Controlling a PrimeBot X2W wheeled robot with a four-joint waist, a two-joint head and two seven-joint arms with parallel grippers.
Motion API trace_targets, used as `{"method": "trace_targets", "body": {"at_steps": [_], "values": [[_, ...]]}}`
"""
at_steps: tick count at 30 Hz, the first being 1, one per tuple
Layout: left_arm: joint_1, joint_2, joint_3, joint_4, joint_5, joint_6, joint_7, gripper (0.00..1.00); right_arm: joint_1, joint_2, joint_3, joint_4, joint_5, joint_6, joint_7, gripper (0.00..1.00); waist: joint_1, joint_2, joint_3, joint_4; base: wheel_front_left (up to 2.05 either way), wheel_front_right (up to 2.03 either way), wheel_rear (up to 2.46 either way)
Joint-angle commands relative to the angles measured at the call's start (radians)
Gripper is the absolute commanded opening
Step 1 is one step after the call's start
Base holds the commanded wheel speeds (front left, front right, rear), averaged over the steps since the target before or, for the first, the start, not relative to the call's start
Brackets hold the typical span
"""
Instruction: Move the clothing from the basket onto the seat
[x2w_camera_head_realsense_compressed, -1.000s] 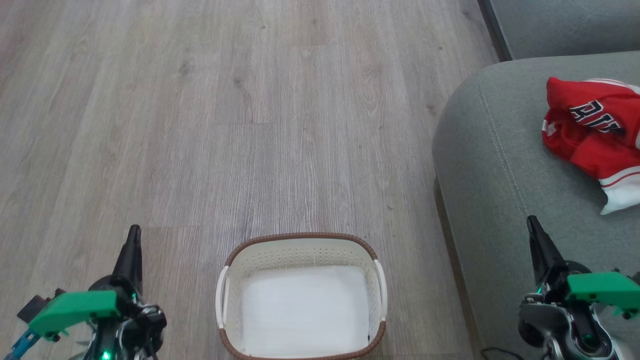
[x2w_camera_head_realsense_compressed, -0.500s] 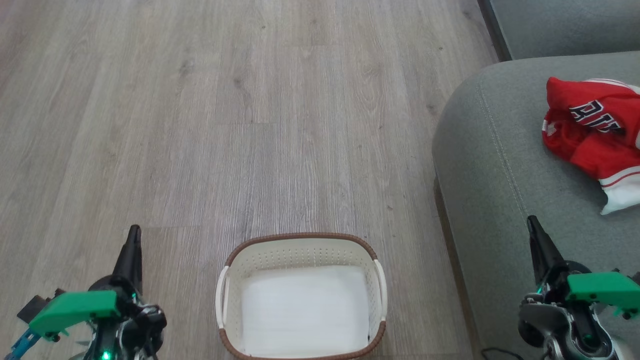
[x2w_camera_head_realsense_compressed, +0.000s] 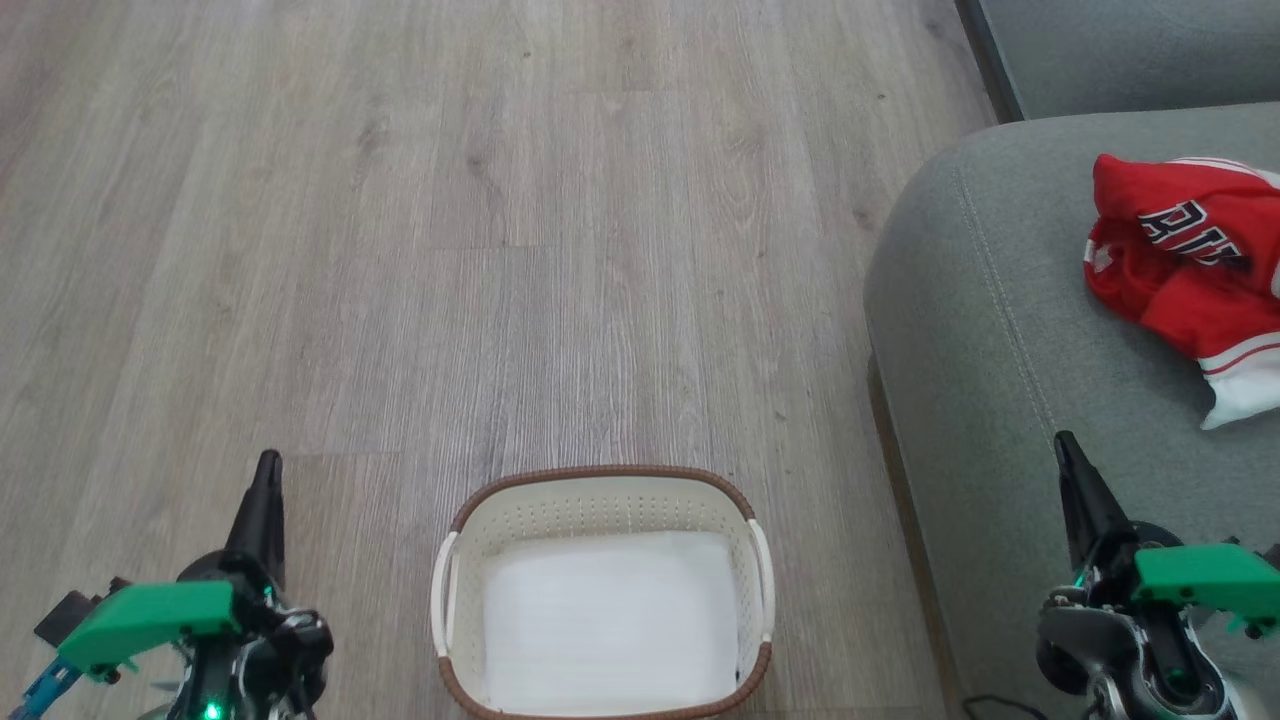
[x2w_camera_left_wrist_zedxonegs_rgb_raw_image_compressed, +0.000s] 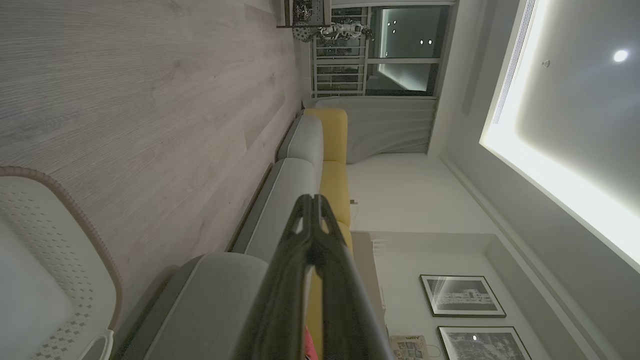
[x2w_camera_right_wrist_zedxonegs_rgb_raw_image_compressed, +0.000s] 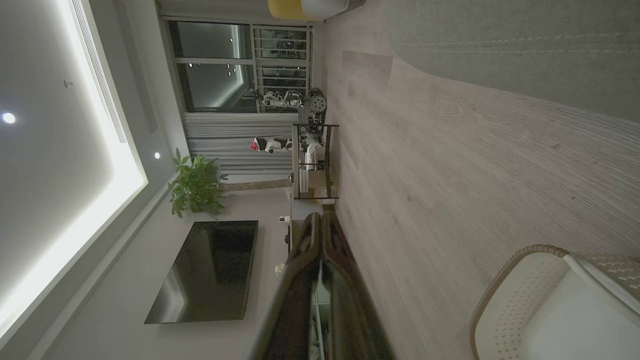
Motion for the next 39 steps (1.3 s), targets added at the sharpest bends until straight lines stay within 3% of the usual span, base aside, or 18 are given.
{"method": "trace_targets", "body": {"at_steps": [1, 39], "values": [[-0.051, 0.008, 0.037, -0.036, -0.003, -0.007, 0.008, 0.00, -0.054, 0.000, 0.016, -0.032, 0.005, 0.000, 0.006, 0.00, 0.0000, 0.0000, 0.000, 0.000, 0.00, 0.00, 0.00], [-0.051, 0.008, 0.036, -0.037, -0.003, -0.007, 0.008, 0.00, -0.054, 0.000, 0.015, -0.032, 0.004, 0.000, 0.007, 0.00, 0.0000, 0.0000, 0.000, 0.000, 0.00, 0.00, 0.00]]}}
